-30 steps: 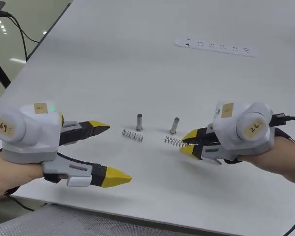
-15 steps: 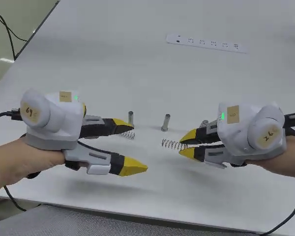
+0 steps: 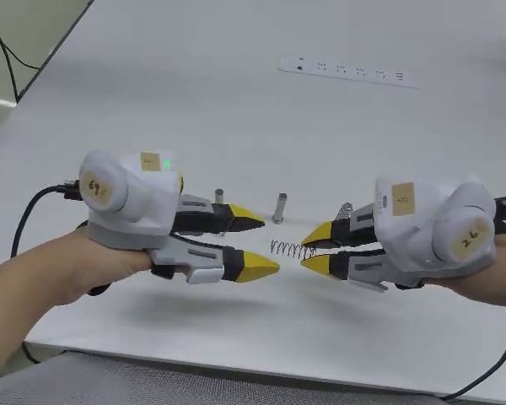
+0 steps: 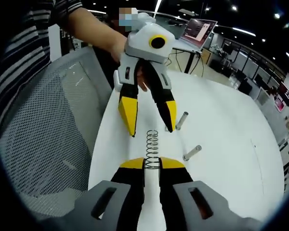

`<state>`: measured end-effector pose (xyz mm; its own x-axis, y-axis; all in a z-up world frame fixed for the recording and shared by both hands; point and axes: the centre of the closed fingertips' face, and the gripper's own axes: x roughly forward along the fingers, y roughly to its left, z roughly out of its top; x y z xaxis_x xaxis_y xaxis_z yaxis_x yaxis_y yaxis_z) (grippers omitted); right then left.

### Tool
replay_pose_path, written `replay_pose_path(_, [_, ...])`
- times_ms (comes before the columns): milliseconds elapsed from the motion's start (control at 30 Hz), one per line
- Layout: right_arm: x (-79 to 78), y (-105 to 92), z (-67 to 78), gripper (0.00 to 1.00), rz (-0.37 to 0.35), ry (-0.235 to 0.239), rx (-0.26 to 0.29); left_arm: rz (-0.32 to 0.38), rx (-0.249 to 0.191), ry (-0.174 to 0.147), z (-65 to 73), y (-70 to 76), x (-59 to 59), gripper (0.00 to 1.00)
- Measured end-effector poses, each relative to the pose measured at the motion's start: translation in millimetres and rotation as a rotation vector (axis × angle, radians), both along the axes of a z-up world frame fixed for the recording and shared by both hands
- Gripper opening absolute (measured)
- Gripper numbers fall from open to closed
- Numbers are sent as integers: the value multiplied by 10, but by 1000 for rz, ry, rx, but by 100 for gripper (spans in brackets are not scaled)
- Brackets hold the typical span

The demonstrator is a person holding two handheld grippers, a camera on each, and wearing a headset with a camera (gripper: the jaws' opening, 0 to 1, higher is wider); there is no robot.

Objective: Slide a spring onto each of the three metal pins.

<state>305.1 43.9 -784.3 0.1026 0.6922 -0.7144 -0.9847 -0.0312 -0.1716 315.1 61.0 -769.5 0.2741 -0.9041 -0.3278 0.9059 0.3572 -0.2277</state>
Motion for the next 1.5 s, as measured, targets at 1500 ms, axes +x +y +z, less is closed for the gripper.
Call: replay_pose_path(1500, [-79,-78,33,10,-40,80,32,-171,0,-10,45,-181,-132,3])
